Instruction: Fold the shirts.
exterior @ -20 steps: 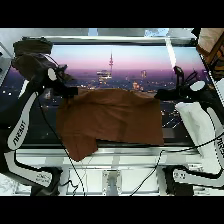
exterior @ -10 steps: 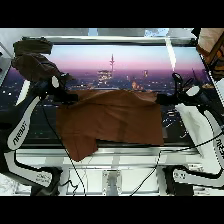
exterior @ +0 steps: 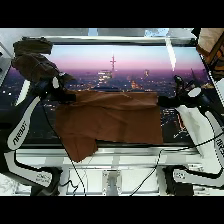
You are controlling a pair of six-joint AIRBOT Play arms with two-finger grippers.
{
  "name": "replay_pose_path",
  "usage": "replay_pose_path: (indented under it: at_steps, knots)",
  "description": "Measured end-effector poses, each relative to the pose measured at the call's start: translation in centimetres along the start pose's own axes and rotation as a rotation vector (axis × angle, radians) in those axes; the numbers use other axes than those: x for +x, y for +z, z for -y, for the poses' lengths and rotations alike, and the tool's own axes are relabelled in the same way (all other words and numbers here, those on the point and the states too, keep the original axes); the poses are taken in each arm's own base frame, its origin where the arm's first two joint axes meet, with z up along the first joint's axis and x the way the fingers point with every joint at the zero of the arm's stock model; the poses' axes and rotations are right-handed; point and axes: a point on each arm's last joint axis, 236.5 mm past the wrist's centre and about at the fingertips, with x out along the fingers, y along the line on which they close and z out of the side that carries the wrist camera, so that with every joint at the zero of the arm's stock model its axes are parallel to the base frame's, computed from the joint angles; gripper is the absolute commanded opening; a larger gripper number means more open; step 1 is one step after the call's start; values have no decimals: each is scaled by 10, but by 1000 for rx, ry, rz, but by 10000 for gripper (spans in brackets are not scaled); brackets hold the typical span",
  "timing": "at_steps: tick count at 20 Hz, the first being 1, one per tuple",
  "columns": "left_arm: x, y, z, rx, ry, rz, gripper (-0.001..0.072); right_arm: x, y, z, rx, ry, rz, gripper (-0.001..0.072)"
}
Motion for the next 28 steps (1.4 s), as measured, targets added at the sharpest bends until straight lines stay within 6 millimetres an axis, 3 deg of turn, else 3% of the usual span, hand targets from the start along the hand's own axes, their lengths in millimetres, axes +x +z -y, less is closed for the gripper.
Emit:
replay_pose_path:
  at_steps: [1, 2, 3, 4, 8, 11, 14, 16, 18, 20, 24, 28]
  knots:
    - [0, -1, 1, -4, -5, -2, 75, 3, -5, 0, 7, 4, -11, 76]
    - [0, -1, 2, -8, -10, -6, 239, 6, -11, -2, 15, 11, -23, 206]
    - [0, -3, 4, -12, -15, -11, 438, 7, -16, -4, 25, 22, -36, 290]
    - [-1, -4, 4, -14, -18, -16, 508, 8, -19, -5, 32, 30, -46, 317]
    - [-26, 4, 6, 15, -29, 41, 508, -3, -22, -18, 29, 63, -51, 317]
    - [-85, 27, 7, 42, -35, 215, 508, -39, -1, -36, -29, 73, 36, 317]
    - [-155, 27, 1, 67, -9, 357, 508, -88, 13, -50, -121, 35, 138, 321]
    - [-182, 3, -6, 78, 18, 375, 508, -111, 7, -51, -153, -10, 163, 323]
    - [-185, -33, -10, 74, 25, 340, 508, -120, -11, -45, -154, -50, 149, 335]
    - [-170, -78, -12, 34, 20, 281, 508, -113, -36, -40, -128, -59, 107, 335]
    - [-124, -166, -12, -107, -5, 125, 507, -90, -78, -38, -62, -24, 22, 335]
    - [-89, -221, -1, -225, -49, -7, 507, -80, -94, -45, -20, 22, -8, 335]
